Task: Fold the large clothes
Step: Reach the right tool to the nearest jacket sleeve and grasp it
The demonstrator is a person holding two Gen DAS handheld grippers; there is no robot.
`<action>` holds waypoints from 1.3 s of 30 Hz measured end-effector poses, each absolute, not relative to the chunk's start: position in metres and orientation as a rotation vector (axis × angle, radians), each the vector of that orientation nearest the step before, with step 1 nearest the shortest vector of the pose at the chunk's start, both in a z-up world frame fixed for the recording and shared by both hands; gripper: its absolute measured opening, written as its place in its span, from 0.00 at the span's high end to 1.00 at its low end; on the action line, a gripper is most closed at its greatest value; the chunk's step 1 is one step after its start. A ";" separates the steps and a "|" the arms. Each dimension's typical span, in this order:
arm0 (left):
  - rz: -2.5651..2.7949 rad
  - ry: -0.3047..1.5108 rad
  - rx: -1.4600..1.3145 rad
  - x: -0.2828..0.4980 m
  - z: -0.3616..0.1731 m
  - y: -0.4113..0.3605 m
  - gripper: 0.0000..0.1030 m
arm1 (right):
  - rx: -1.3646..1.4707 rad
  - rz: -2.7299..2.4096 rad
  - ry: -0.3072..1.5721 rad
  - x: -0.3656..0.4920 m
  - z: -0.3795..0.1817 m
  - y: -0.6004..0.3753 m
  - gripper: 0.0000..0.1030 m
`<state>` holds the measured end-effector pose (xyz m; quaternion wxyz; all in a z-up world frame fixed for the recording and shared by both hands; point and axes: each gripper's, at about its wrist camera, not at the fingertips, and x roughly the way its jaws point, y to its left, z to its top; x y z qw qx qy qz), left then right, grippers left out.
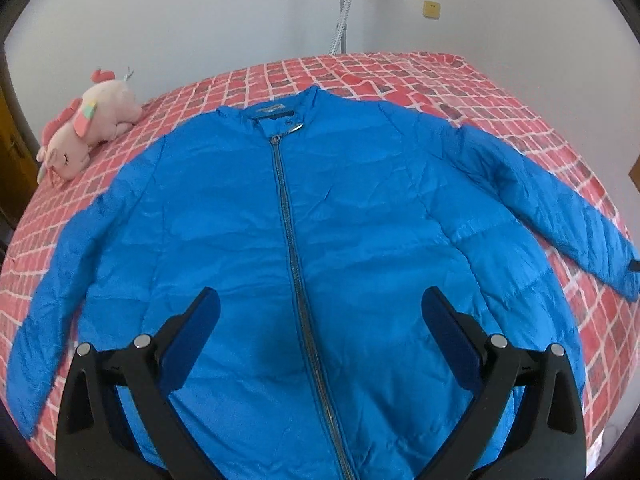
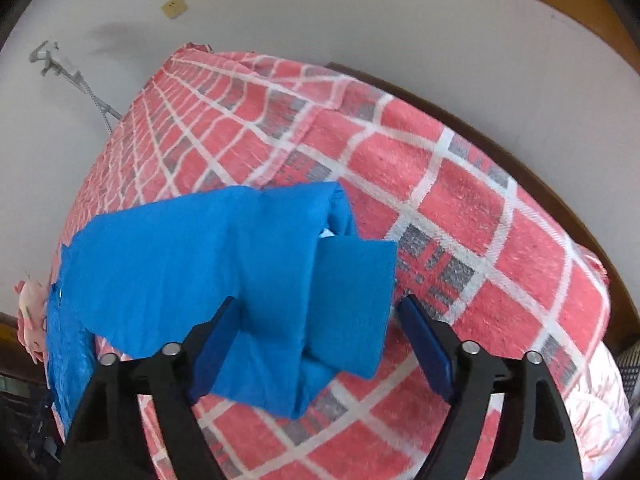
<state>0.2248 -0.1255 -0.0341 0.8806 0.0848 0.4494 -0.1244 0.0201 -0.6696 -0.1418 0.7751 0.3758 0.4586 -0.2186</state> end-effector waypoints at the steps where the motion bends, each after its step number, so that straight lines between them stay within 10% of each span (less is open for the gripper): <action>1: -0.258 0.941 0.169 0.227 -0.036 -0.126 0.03 | 0.808 -0.470 0.983 0.020 -0.141 -0.669 0.39; 4: -0.251 0.949 0.156 0.233 -0.042 -0.124 0.03 | 0.842 -0.402 0.954 0.020 -0.139 -0.666 0.64; 9: -0.243 0.966 0.142 0.239 -0.046 -0.118 0.28 | 0.818 -0.345 0.874 0.038 -0.112 -0.651 0.73; 32: -0.212 0.944 0.093 0.268 -0.023 -0.072 0.29 | 0.419 0.108 0.886 0.256 -0.042 -0.392 0.74; 39: -0.268 0.970 0.061 0.279 -0.024 -0.072 0.22 | 0.493 0.396 0.893 0.273 -0.056 -0.366 0.59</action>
